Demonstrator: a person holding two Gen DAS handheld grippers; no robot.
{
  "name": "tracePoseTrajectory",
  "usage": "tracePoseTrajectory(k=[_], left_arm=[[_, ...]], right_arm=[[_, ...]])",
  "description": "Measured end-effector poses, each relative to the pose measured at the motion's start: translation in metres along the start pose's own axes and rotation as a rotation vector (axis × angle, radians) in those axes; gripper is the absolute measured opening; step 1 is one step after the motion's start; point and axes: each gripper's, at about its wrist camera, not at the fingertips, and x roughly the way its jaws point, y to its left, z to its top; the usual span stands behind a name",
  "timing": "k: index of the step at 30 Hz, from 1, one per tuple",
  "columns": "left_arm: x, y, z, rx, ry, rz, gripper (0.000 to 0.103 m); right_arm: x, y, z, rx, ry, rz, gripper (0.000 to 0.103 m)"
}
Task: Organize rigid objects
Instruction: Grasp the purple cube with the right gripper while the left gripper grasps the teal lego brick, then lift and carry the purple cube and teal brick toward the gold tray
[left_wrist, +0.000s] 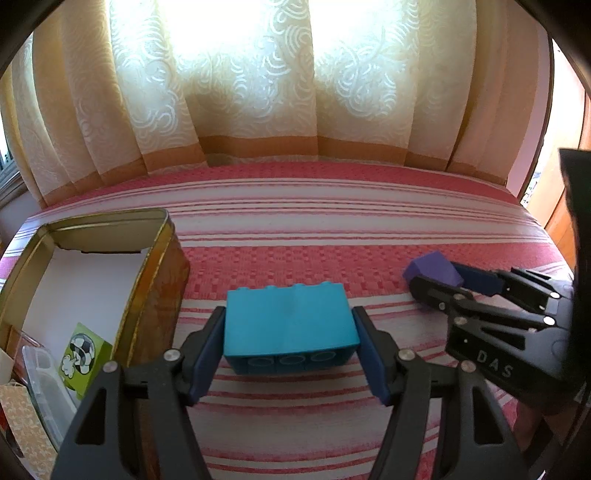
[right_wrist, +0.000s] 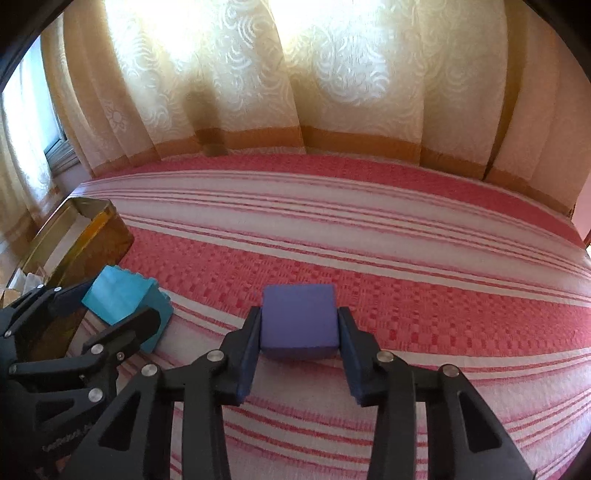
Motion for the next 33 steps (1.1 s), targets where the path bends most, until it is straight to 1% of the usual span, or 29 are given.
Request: tracePoseTrajectory(k=[2,6,11,16,23,26,33], left_arm=[[-0.004,0.001,-0.002,-0.008,-0.014,-0.017,0.067],[-0.013,0.000,-0.006,-0.010,-0.040,-0.023,0.066],[-0.031,-0.002,-0.010,0.006,-0.115,-0.016,0.067],[-0.049,-0.003,-0.018,0.029,-0.179,-0.019,0.067],[-0.062,0.004,-0.024,0.016,-0.218,-0.021,0.067],[-0.067,0.007,-0.027,0.010,-0.240,-0.016,0.067],[-0.081,0.007,-0.035,0.026,-0.284,0.008,0.067]], right_arm=[[-0.010,0.001,-0.003,-0.004,-0.040,-0.009,0.042],[-0.028,0.004,-0.009,0.005,-0.100,-0.007,0.042],[-0.045,0.011,-0.015,-0.007,-0.171,-0.028,0.042],[-0.059,0.013,-0.024,-0.001,-0.220,-0.034,0.042],[-0.081,0.010,-0.036,0.047,-0.308,-0.031,0.042],[-0.086,0.012,-0.038,0.043,-0.332,-0.035,0.042],[-0.092,0.028,-0.043,-0.013,-0.351,-0.066,0.042]])
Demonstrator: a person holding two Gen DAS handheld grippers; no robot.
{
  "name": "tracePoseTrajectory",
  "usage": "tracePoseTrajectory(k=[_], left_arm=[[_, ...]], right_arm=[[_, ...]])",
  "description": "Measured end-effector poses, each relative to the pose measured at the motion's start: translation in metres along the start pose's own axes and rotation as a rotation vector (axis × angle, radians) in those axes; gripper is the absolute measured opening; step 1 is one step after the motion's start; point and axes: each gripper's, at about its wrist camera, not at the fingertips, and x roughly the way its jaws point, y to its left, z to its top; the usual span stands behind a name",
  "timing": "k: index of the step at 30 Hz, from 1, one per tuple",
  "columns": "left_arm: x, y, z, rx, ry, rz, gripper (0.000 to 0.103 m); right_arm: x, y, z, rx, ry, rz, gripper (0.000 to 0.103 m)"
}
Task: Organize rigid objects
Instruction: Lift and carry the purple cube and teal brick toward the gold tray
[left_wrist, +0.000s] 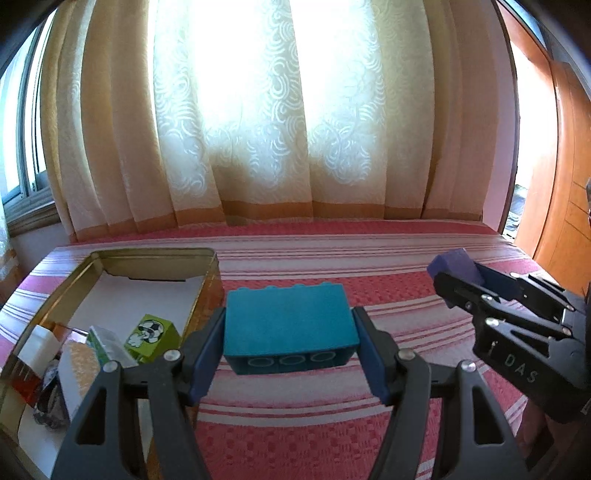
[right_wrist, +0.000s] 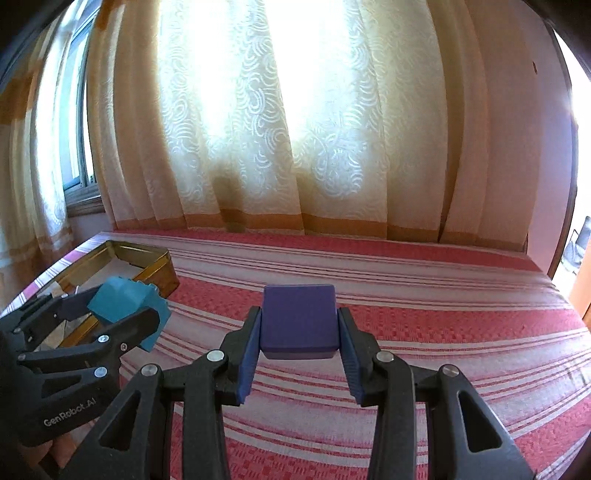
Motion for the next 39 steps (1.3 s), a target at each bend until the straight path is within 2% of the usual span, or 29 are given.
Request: tracePoseTrajectory(k=[22,39], left_arm=[[-0.034,0.002,-0.013,0.023,-0.081,0.006,0.067],[-0.044,0.004,-0.016,0.025,-0.098,-0.004,0.067]], right_arm=[[-0.022,0.009,-0.010,0.006,-0.059,0.015,0.043],[-0.033,0.015,-0.014,0.003,-0.084,0.028,0.043]])
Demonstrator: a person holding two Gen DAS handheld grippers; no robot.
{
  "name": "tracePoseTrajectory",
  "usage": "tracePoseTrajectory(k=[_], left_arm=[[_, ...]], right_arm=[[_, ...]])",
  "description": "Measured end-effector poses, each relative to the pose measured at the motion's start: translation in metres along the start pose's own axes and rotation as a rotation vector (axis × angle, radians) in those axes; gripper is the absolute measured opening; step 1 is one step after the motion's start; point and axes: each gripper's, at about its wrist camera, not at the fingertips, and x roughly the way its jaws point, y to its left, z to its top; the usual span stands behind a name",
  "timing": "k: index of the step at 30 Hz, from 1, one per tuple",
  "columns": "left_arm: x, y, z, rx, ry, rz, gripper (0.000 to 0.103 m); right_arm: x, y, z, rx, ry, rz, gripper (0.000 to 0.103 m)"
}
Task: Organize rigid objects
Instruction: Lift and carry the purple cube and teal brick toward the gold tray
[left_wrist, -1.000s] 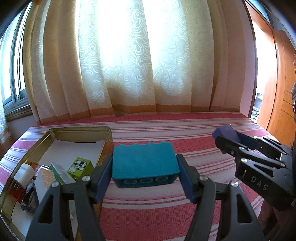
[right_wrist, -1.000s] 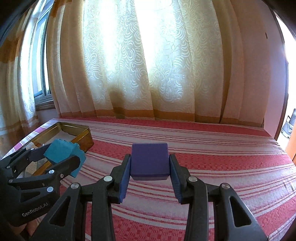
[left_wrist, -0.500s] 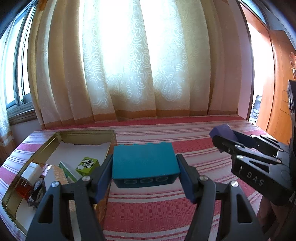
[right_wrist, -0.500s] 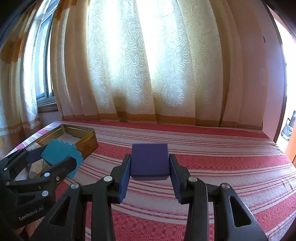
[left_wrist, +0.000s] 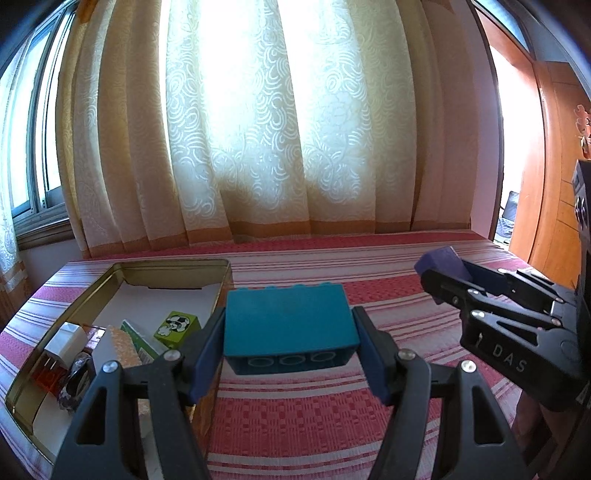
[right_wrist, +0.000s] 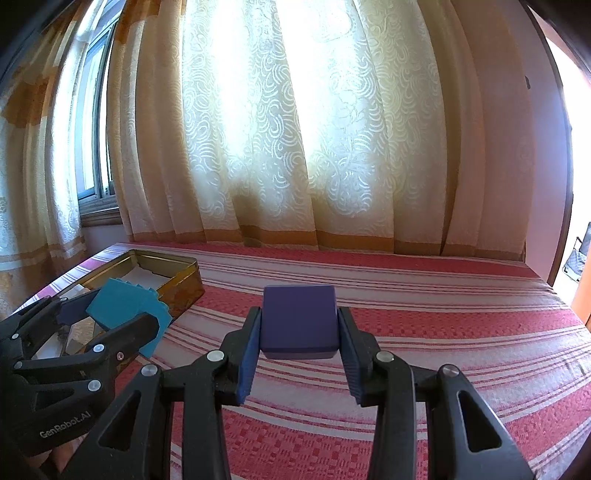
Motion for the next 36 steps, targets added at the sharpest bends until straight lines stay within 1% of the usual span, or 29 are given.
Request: tracePoseTrajectory(k=[23,36], left_arm=[[-0.011,0.007,-0.004,-0.016,-0.019,-0.014,0.067],[-0.024,0.013,-0.009,-0.032,-0.034,-0.024,0.066]], right_arm=[[-0.012,0.010,-0.004,-0.020,-0.031,0.024,0.043],[-0.021,0.021,-0.007,-0.041,-0.055,0.062,0.043]])
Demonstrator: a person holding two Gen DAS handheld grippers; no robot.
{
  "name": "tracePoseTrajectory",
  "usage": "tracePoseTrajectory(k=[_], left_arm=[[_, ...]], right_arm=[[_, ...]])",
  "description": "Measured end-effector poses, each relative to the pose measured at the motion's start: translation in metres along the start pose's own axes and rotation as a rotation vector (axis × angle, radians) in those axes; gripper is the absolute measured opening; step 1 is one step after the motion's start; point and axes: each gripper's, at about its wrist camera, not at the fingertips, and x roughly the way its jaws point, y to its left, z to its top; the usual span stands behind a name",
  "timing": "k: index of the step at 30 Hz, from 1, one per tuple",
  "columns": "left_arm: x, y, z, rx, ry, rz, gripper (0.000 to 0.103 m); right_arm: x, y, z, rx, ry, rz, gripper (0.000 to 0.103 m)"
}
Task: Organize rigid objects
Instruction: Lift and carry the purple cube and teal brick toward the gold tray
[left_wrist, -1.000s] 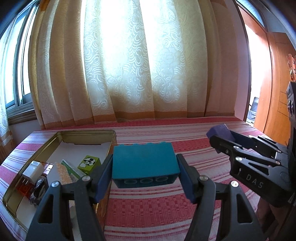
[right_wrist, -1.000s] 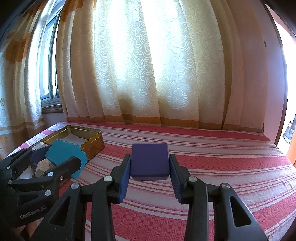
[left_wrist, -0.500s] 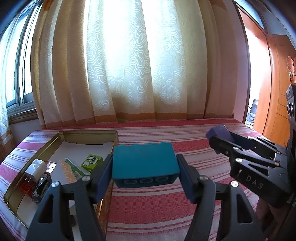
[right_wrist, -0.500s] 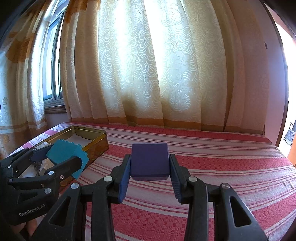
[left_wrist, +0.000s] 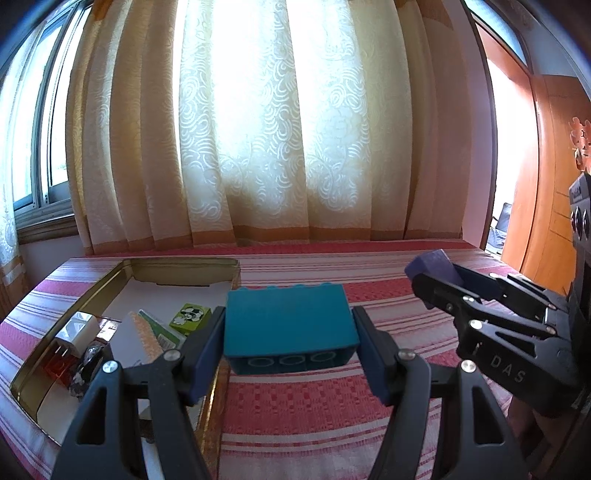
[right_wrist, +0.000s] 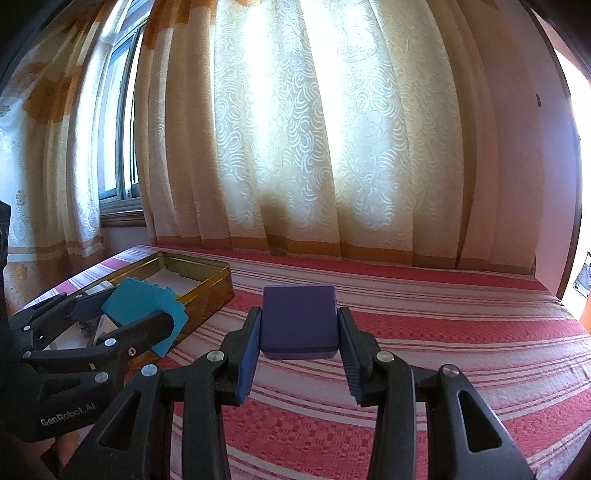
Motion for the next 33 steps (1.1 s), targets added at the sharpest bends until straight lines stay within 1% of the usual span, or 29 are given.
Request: tracePoseTrajectory(k=[8,9,10,14,16,19,20,21,23,25,28,30,33], left_arm=[[-0.009,0.003,-0.002,0.002,-0.020,0.006,0.066],[-0.009,0.003,-0.002,0.002,-0.020,0.005,0.062],[-0.009,0.004,-0.002,0.001,-0.020,0.004,0.051],[-0.008,0.009,-0.002,-0.016,-0.002,-0.017,0.050],[-0.009,0.014,-0.003,-0.027,0.015,-0.024,0.057],[-0.021,0.022,-0.009,-0.032,0.038,-0.040,0.058],[-0.025,0.024,-0.012,-0.030,0.045,-0.042,0.061],[-0.028,0.025,-0.014,-0.027,0.061,-0.050,0.068],[-0.038,0.030,-0.020,-0.042,0.089,-0.069,0.069],[-0.043,0.028,-0.025,-0.034,0.105,-0.070,0.069],[-0.037,0.020,-0.033,-0.016,0.179,-0.083,0.069],[-0.037,0.014,-0.034,0.007,0.177,-0.066,0.069],[-0.034,0.012,-0.035,-0.030,0.215,-0.130,0.069]], right_arm=[[-0.004,0.007,-0.001,-0.014,-0.016,0.014,0.043],[-0.005,0.008,-0.001,-0.015,-0.018,0.016,0.043],[-0.005,0.009,-0.001,-0.017,-0.019,0.017,0.043],[-0.005,0.010,-0.001,-0.018,-0.019,0.016,0.043],[-0.005,0.008,-0.001,-0.012,-0.020,0.017,0.043],[-0.005,0.008,-0.001,-0.010,-0.021,0.023,0.043],[-0.005,0.008,-0.001,-0.010,-0.019,0.025,0.043],[-0.005,0.008,-0.002,-0.010,-0.018,0.028,0.042],[-0.006,0.008,-0.002,-0.008,-0.018,0.035,0.042],[-0.007,0.007,-0.002,-0.004,-0.015,0.040,0.042],[-0.011,0.006,-0.003,0.004,-0.018,0.042,0.042],[-0.013,0.005,-0.004,0.009,-0.023,0.045,0.042],[-0.013,0.003,-0.004,0.018,-0.024,0.050,0.043]])
